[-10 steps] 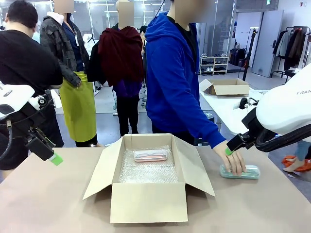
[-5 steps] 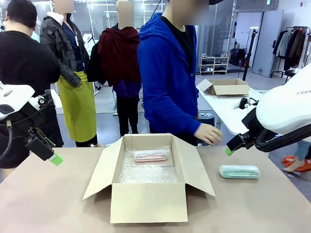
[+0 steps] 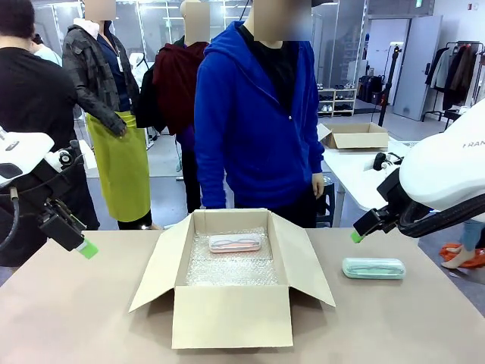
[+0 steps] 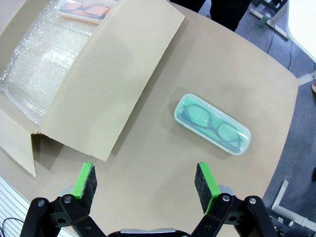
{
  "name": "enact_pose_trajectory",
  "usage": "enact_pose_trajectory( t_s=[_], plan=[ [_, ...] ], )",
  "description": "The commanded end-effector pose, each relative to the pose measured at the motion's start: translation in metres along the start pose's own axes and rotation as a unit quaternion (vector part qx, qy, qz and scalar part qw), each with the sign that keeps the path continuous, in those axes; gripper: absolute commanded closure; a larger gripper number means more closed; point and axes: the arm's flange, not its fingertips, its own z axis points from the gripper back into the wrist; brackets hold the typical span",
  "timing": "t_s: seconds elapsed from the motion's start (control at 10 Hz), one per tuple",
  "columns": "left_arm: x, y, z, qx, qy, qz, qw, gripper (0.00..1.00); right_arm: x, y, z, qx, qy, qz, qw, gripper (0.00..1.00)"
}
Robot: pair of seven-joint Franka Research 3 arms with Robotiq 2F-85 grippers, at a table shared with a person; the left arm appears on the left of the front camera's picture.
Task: Pack the glasses set securely to prepare it for shipping.
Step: Put the Glasses case from the right side of the table into the Package Box.
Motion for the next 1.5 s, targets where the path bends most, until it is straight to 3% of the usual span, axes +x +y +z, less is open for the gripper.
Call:
enact_pose_trajectory(
  t_s=[0.0, 0.6, 1.0, 1.4],
  plan=[
    [0.0, 0.001, 0.0, -0.003, -0.007, -0.001, 1.0, 0.0, 0.001, 0.002, -0.001, -0.001, -0.002, -0.007, 1.0, 0.0],
    [0.0, 0.001, 0.0, -0.003, -0.007, -0.001, 1.0, 0.0, 0.0, 0.0, 0.0, 0.0, 0.0, 0.0, 1.0, 0.0],
    [0.0, 0.001, 0.0, -0.003, -0.007, -0.001, 1.0, 0.0, 0.02, -0.028, 0.011, -0.048, 0.041, -0.023, 0.998, 0.0],
    [0.0, 0.001, 0.0, -0.003, -0.007, -0.001, 1.0, 0.0, 0.04, -0.072, 0.003, -0.042, 0.049, -0.065, 0.996, 0.0]
  ],
)
